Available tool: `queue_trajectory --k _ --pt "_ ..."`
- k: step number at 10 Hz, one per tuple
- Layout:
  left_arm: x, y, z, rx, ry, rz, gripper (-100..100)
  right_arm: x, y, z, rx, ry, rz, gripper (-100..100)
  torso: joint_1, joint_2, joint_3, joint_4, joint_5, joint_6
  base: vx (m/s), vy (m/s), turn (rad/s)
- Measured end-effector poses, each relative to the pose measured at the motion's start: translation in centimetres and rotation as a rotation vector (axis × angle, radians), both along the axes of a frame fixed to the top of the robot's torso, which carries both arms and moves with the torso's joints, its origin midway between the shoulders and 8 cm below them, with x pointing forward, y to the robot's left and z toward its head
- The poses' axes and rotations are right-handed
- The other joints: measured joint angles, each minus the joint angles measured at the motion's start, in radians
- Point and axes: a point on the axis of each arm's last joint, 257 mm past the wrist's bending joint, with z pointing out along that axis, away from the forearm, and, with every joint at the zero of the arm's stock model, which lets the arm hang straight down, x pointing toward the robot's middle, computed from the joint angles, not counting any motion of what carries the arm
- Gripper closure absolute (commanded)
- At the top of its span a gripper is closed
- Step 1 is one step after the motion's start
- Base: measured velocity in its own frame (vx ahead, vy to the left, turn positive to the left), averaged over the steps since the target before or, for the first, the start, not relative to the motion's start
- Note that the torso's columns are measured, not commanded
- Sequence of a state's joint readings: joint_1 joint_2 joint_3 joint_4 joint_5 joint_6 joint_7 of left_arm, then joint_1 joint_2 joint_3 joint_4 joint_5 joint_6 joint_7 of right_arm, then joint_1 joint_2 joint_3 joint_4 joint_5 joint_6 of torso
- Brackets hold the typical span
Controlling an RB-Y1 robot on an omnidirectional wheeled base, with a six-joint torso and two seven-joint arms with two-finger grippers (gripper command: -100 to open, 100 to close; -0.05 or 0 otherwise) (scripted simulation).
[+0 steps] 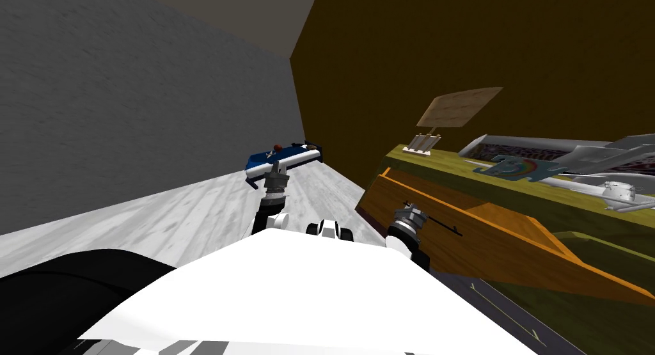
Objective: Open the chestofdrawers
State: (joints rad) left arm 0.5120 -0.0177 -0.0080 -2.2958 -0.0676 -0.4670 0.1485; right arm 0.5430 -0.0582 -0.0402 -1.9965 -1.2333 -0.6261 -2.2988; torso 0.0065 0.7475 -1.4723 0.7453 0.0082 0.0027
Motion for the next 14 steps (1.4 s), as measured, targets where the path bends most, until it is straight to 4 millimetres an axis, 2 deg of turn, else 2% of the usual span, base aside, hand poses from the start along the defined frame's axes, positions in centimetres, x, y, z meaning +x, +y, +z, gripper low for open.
queue_trajectory --k 1,6,11,12,14 --pt "0.0 0.0 0.0 0.0 0.0 0.0 0 0.0 0.1 -0.4 0.005 0.009 0.002 -100 -0.004 -0.005 -0.003 -0.001 -0.001 -0.001 0.021 0.019 -0.073" --pt "0.0 0.0 0.0 0.0 0.0 0.0 0 -1.3 0.1 1.8 0.019 0.013 0.029 -100 -0.007 -0.01 -0.004 -0.007 -0.008 -0.003 0.062 0.011 -0.067" --pt "0.0 0.0 0.0 0.0 0.0 0.0 0 -2.5 0.6 3.7 0.021 0.024 0.061 -100 0.001 -0.004 -0.002 -0.002 -0.001 -0.004 0.039 0.008 -0.044" --pt "0.0 0.0 0.0 0.0 0.0 0.0 0 -2.5 0.6 3.6 0.021 0.028 0.06 0 0.001 -0.004 -0.001 -0.003 -0.003 -0.004 0.0 0.0 0.0" --pt "0.0 0.0 0.0 0.0 0.0 0.0 0 -2.6 0.6 3.2 0.025 0.035 0.059 0 -0.003 -0.006 -0.003 -0.005 -0.005 -0.003 0.0 0.0 0.0"
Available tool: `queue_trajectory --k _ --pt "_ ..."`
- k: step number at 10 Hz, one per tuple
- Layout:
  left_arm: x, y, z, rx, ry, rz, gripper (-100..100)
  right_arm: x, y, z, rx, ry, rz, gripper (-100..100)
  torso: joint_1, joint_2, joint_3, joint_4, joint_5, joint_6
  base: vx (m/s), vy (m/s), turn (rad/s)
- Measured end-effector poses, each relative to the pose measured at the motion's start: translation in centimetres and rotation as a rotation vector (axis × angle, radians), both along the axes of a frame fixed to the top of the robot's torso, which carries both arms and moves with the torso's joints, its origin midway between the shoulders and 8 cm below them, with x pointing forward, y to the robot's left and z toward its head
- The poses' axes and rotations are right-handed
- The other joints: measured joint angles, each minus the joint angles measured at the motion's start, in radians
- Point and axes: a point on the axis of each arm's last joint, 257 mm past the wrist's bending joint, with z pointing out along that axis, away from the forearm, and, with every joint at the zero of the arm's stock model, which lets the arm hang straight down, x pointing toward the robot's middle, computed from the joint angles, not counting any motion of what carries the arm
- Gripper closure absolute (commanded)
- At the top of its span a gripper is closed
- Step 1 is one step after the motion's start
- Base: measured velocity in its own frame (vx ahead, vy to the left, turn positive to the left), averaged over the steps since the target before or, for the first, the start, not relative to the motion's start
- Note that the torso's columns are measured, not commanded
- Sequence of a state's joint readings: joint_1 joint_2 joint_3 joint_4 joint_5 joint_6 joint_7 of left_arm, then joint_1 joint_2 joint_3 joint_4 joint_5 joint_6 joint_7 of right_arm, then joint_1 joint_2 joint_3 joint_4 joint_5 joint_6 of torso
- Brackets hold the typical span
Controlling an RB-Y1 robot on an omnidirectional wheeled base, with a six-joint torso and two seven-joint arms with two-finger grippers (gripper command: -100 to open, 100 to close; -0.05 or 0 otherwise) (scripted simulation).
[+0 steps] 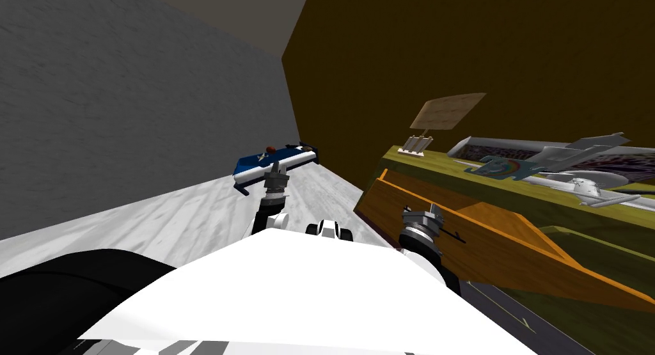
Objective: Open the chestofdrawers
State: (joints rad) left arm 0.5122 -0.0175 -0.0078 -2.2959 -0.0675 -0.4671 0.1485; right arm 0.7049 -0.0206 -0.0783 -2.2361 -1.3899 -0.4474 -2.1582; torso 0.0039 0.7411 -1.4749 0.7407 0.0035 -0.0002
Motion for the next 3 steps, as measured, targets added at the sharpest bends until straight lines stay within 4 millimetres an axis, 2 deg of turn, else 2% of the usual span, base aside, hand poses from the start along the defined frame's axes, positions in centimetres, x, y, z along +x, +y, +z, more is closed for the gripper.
queue_trajectory --k 3 --pt "0.0 0.0 0.0 0.0 0.0 0.0 0 -0.04 0.01 -0.32 0.003 0.007 0.0 0 -0.002 -0.002 -0.001 -0.002 -0.002 0.0 0.0 0.0 0.0"
